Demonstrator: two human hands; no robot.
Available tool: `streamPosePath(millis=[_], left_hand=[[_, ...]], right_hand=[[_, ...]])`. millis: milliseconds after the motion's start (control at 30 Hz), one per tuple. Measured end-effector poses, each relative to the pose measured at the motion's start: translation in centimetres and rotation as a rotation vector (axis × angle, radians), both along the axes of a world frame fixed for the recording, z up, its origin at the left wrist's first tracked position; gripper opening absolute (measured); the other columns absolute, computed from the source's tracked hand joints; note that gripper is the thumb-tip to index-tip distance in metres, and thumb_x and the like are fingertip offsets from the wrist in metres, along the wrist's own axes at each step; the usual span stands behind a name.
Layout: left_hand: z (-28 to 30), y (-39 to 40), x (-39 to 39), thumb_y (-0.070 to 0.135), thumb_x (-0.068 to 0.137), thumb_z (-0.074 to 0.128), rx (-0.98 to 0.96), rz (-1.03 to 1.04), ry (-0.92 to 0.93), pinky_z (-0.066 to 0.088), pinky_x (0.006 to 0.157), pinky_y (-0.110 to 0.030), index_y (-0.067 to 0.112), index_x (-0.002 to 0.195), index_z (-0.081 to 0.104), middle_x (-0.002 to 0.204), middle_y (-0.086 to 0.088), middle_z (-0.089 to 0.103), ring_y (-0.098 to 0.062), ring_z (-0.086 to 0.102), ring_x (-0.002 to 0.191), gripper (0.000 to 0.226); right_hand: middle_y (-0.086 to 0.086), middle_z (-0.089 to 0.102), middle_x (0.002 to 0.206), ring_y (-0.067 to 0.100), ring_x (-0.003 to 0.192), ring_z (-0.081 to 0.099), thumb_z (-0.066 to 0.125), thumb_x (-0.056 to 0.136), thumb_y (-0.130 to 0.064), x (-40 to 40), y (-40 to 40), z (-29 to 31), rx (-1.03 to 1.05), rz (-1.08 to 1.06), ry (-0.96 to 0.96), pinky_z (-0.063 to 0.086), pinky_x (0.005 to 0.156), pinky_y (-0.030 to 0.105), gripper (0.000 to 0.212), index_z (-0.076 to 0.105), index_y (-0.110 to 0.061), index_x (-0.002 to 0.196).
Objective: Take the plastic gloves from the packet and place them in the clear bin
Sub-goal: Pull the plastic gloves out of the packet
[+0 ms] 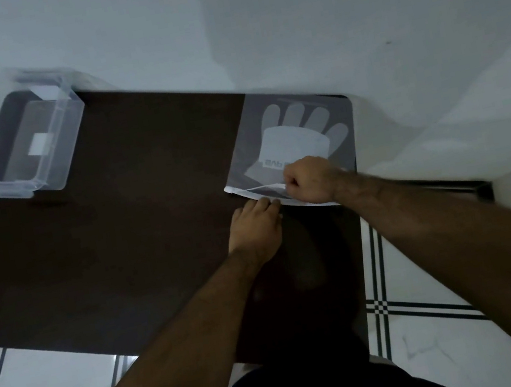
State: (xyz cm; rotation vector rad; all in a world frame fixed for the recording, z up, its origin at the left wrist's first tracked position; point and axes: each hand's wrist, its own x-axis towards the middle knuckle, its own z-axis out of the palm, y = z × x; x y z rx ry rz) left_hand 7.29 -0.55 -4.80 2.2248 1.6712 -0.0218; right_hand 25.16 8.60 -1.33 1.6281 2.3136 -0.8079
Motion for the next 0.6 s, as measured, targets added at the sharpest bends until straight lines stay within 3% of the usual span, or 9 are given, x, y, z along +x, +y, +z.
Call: streamPosePath(millis=[200,400,600], left_hand=[[0.7,2.2,1.0,0.030,0.106,0.048,0.035,0.024,0.004,0.047,0.095,-0.042,0.018,0.110,0.075,0.116,-0.003,0.073,-0.026,0.063,0.112,0.030],[0.3,3.9,1.5,0.024,0.103,0.056,0.066,-0.067,0.063,0.046,0.099,-0.044,0.018,0.112,0.074,0.113,-0.006,0.071,-0.029,0.064,0.115,0.021],[0.9,5.8,2.5,0.031,0.106,0.053,0.026,-0.111,0.119,0.046,0.097,-0.044,0.019,0.114,0.072,0.113,-0.008,0.072,-0.029,0.066,0.108,0.024]], right_hand=[[0.001,0.067,0.091,0.021,0.082,0.064,0.057,0.105,-0.026,0.8,-0.3,-0.7,0.099,-0.169,0.162,0.058,0.076,0.042,0.014,0.062,-0.021,0.093],[0.004,0.069,0.093,0.025,0.084,0.063,0.055,0.106,-0.023,1.3,-0.5,-1.1,0.091,-0.178,0.181,0.056,0.079,0.044,0.016,0.065,-0.016,0.096],[0.004,0.072,0.099,0.025,0.090,0.065,0.056,0.106,-0.022,1.4,-0.5,-1.4,0.083,-0.249,0.207,0.056,0.084,0.043,0.016,0.069,-0.015,0.101]])
